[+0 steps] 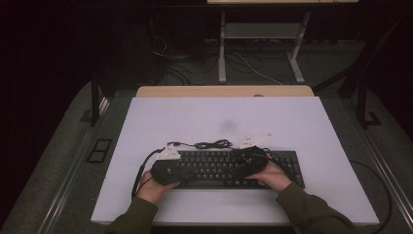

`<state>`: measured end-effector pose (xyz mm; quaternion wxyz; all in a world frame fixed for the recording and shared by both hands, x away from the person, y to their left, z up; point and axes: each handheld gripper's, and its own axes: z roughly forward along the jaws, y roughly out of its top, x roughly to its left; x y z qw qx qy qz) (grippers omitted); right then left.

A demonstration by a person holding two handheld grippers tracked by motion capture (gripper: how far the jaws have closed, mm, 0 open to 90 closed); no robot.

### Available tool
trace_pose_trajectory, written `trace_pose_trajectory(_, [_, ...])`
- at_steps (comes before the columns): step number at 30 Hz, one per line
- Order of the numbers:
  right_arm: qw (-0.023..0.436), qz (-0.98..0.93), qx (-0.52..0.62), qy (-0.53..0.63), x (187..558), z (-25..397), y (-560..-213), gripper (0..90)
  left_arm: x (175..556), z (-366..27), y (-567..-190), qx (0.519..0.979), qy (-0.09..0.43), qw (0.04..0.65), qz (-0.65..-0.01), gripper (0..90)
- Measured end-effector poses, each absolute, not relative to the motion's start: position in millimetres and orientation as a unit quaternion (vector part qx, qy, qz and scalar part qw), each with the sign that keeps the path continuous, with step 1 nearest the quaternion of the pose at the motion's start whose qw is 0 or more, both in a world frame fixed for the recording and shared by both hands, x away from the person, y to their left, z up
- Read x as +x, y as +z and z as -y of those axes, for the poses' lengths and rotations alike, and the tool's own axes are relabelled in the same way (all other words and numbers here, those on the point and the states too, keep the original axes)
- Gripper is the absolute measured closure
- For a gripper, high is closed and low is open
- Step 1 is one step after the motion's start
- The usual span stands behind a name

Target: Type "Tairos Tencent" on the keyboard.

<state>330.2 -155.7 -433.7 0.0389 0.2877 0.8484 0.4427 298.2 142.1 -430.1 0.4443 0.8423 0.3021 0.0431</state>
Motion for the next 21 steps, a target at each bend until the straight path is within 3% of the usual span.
trace_pose_trajectory(21, [0.057,-0.843,0.309,0.436,324.8,169.9,-434.1,16.6,315.6,-147.1,-429.4,0.838,0.063,0.441,-0.315,89.1])
